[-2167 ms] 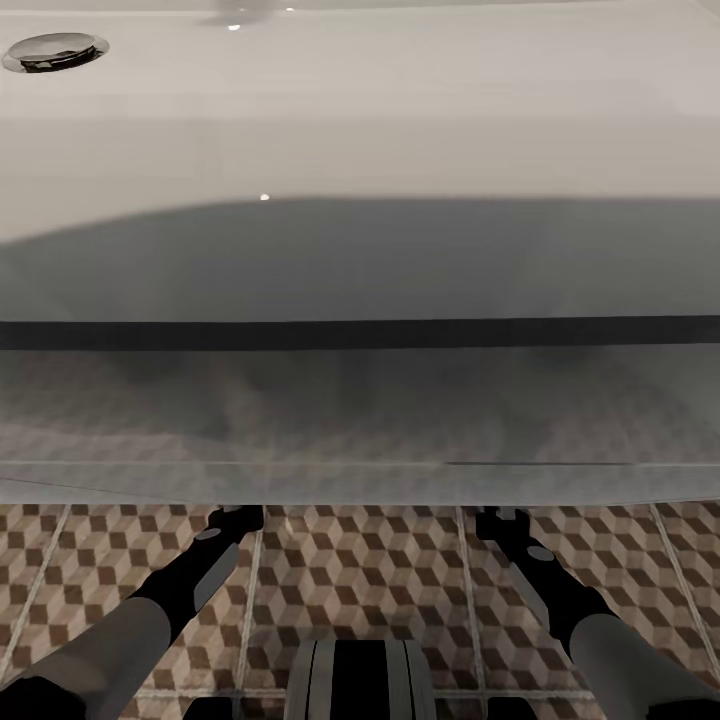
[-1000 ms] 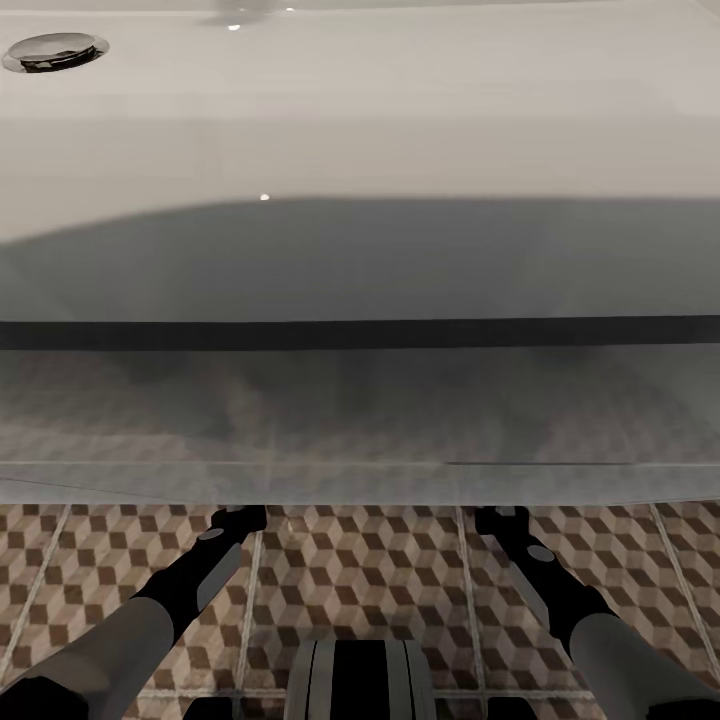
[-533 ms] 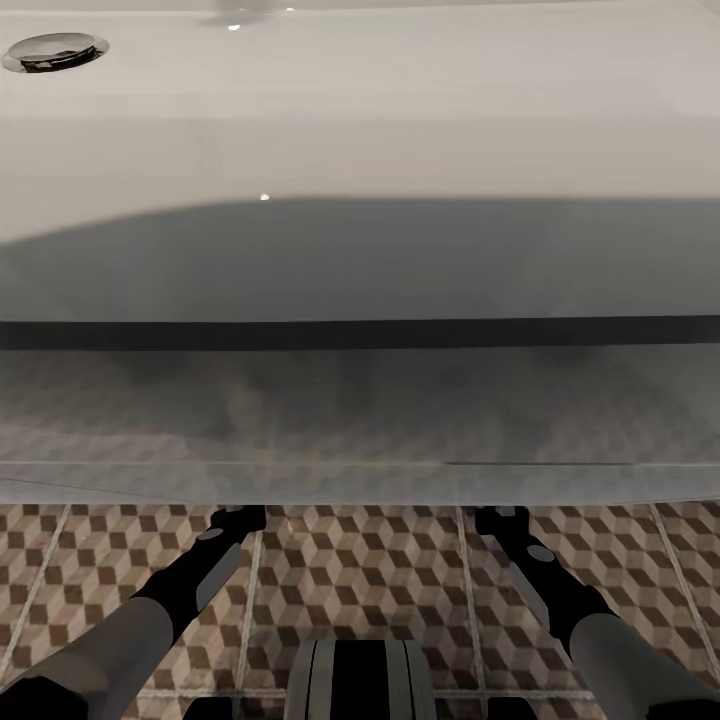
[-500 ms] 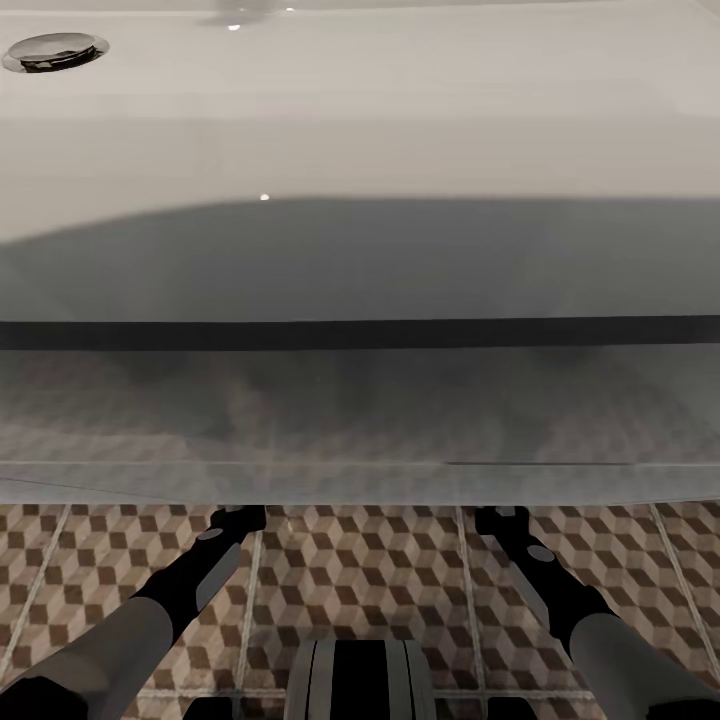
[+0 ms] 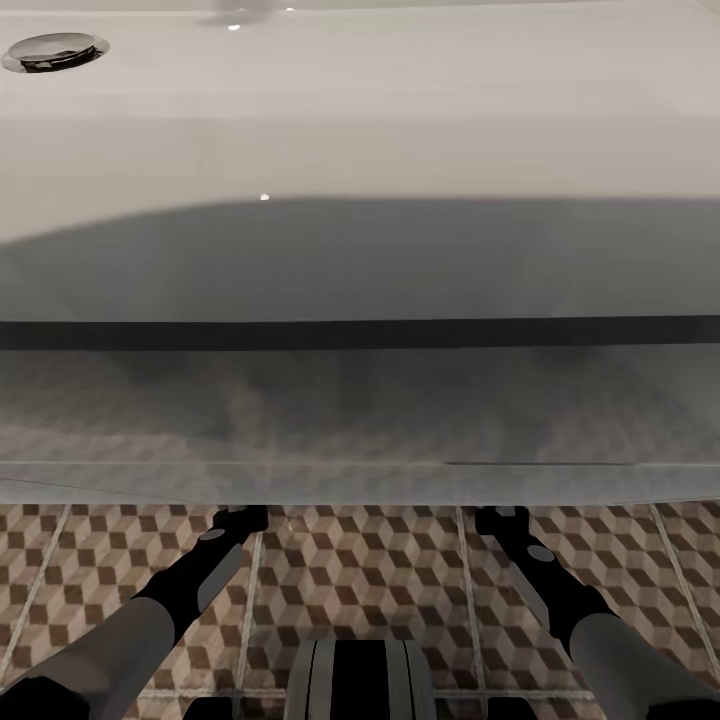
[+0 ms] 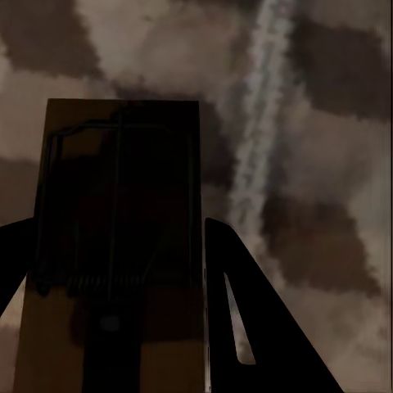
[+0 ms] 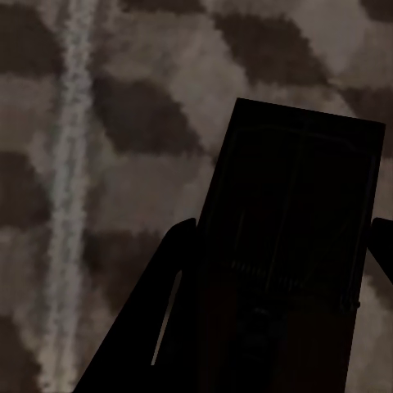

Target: Take the four mousetraps from the cabinet in the bathroom and place them on the bathroom floor. Make sure all four end up on the same floor surface, and ensure that at least two of them are either under or directly next to the same bathroom sink.

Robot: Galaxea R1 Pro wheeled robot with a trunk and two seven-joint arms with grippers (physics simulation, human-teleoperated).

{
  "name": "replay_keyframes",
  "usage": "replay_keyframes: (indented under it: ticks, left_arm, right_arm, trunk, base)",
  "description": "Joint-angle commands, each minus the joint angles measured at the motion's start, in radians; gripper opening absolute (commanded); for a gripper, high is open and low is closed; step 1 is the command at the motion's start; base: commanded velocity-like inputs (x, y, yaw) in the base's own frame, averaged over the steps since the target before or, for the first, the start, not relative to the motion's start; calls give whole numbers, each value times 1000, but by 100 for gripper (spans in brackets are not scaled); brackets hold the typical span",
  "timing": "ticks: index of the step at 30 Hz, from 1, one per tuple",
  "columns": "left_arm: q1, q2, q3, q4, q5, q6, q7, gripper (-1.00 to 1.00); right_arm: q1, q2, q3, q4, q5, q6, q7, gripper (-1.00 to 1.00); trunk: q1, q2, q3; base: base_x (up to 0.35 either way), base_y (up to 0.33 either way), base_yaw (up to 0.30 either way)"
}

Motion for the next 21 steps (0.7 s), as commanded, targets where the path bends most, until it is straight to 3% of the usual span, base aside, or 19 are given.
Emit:
replay_keyframes:
  ticks: [1, 21]
  left_arm:
    - [0, 1, -9, -3, 3, 5, 11, -100]
    - [-1, 4, -10, 1, 0, 18, 2, -100]
  right_arm:
    - [-1, -1, 5, 1, -12, -4, 5, -100]
    - [-1, -1, 5, 1, -12, -4, 5, -100]
  trunk:
    - [0, 0, -1]
    - [0, 0, -1]
  base:
    - [0, 0, 0]
    - [0, 0, 0]
